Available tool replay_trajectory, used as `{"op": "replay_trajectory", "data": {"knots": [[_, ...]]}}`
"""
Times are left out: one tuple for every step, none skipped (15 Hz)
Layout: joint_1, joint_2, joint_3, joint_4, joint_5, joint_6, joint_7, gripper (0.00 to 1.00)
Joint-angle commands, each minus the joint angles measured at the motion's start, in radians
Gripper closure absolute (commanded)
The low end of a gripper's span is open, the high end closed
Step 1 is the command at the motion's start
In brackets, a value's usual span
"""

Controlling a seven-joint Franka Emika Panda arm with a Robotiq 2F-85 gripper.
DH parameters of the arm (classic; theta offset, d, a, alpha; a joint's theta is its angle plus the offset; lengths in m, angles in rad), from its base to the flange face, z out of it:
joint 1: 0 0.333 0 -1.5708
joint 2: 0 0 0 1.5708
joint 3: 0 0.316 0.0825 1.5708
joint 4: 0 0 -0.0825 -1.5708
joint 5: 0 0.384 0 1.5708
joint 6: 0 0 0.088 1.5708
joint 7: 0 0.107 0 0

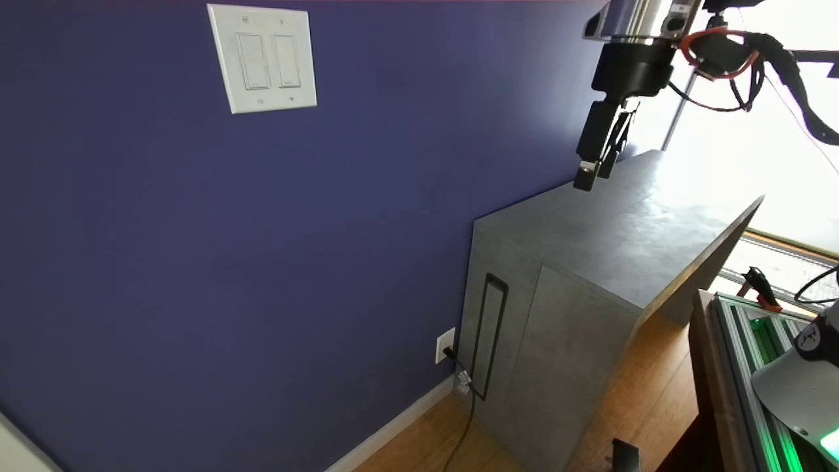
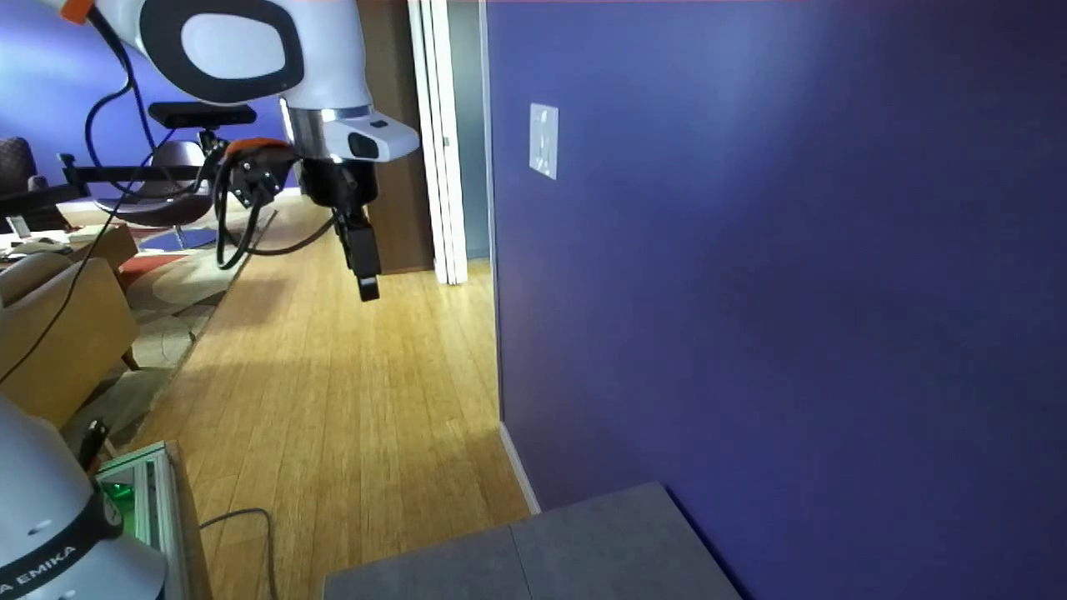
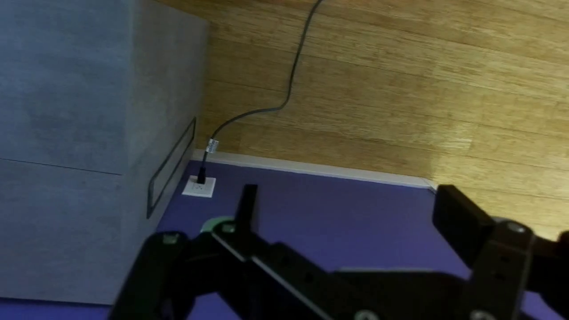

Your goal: Flip the right light switch on the wall

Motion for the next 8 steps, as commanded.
{"op": "replay_trajectory", "data": {"knots": [[0.029,0.045,0.008,0.077,0.082,0.028,0.034,0.0],[0.033,0.056,0.013,0.095,0.095,0.04,0.043,0.0],[0.042,0.071,0.013,0.121,0.12,0.047,0.047,0.0],[0.047,0.085,0.019,0.143,0.137,0.063,0.06,0.0],[0.059,0.103,0.017,0.169,0.174,0.072,0.066,0.0],[0.061,0.124,0.031,0.192,0.188,0.1,0.092,0.0],[0.068,0.143,0.038,0.214,0.209,0.116,0.105,0.0],[0.073,0.162,0.048,0.234,0.226,0.141,0.126,0.0]]}}
